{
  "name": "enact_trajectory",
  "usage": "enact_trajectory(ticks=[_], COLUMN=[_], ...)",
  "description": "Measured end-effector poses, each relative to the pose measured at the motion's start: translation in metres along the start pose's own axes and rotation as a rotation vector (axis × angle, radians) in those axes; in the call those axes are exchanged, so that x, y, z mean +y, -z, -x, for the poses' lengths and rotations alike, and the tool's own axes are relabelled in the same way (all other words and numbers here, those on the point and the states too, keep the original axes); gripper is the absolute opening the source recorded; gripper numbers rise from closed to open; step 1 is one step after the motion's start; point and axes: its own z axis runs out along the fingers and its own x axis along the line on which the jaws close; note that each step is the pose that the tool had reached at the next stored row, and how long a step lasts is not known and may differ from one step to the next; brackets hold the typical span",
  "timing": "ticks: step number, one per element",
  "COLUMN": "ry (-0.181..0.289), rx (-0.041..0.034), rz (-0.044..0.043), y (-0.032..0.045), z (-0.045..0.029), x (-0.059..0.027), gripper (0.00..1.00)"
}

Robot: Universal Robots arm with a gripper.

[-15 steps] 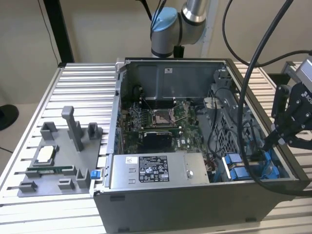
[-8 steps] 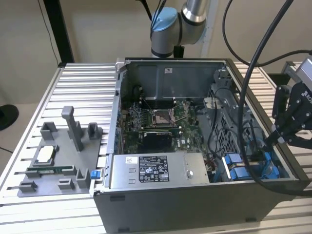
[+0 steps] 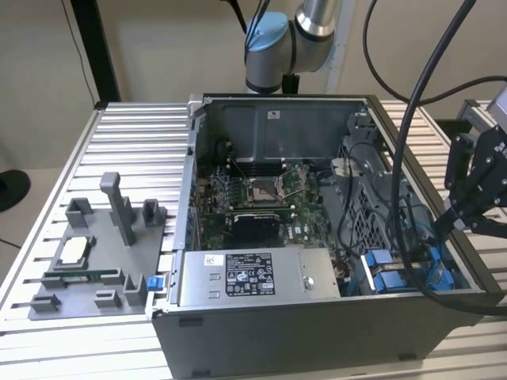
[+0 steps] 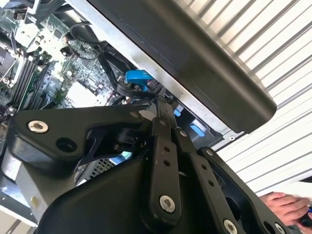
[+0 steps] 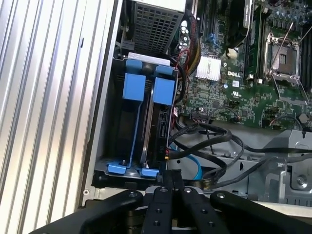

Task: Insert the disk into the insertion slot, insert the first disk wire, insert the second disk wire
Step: 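Insert the second disk wire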

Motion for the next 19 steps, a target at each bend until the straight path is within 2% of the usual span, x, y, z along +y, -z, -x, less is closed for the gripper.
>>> enact_trajectory(ticks=[7,9,15,19], ry=[0.0,0.0,-0.003,-0.008], rx=[-0.0013,-0.0018,-0.0065,-0.0129], rz=[0.0092,0.0132,0.0331,0.0379], y=[0.0036,0.0018,-0.0026,-0.0048], z=[-0.0063,-0.0081,-0.0093,-0.0096], x=[-0.005,-0.0063,-0.0074,-0.0079], gripper=[1.0,1.0,1.0,1.0])
